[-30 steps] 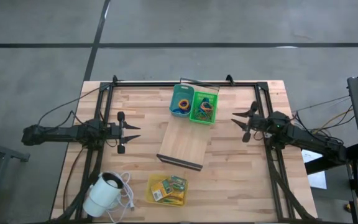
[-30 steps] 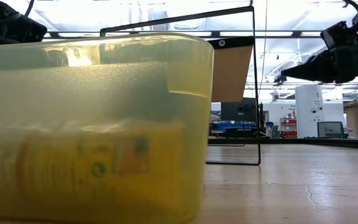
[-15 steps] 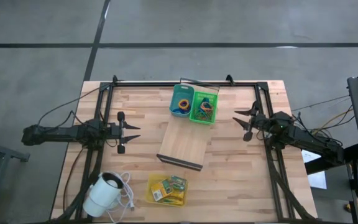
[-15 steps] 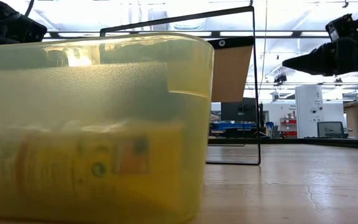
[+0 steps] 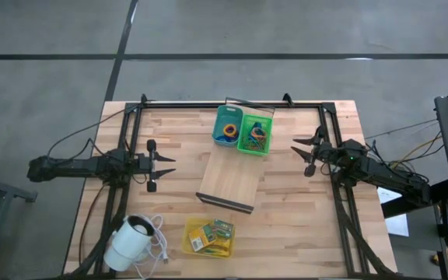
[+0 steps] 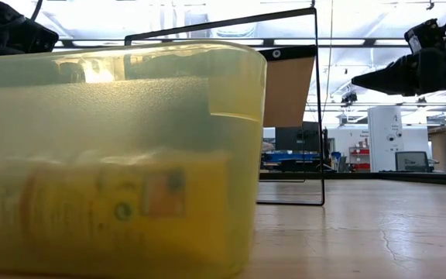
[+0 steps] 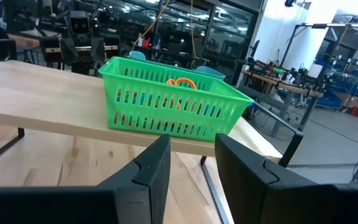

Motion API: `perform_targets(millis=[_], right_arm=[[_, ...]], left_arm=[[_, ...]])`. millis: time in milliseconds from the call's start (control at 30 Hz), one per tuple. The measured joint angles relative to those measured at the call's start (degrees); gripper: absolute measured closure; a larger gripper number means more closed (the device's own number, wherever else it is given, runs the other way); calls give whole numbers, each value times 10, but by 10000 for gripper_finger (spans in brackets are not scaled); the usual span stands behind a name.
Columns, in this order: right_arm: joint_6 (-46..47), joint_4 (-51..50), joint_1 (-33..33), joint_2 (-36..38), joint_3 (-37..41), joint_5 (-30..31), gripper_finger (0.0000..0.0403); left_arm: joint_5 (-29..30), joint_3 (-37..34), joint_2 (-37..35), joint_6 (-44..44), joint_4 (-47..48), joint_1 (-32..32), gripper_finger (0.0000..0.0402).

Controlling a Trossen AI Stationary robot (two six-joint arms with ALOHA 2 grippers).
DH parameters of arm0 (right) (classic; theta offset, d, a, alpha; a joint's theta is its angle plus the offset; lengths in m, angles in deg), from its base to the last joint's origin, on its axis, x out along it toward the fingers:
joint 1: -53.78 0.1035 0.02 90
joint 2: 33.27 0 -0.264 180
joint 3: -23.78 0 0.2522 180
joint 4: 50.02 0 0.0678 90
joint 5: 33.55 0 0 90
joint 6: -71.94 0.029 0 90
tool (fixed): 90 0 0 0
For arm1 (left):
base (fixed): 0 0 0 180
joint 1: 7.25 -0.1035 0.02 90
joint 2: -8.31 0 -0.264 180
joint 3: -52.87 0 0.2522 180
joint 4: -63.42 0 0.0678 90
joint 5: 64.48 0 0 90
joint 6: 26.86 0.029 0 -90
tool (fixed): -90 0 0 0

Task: Pick & Place Office Desk Supplies
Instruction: Put the yellow bin on the shelf

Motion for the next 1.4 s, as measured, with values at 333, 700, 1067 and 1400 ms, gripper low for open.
perform_targets(millis=[333, 700, 1067, 1400], right_arm=[[0, 0, 0, 0, 0, 1, 272], [0, 0, 0, 0, 0, 1, 276], [0, 0, 0, -1, 0, 1, 287], [0, 0, 0, 0, 0, 1, 273]], left_arm=[[0, 0, 0, 0, 0, 0, 257], [2, 0, 0, -37, -4, 0, 257], [-5, 135, 110, -164, 105, 5, 257], [39, 418, 379, -356, 371, 50, 257]])
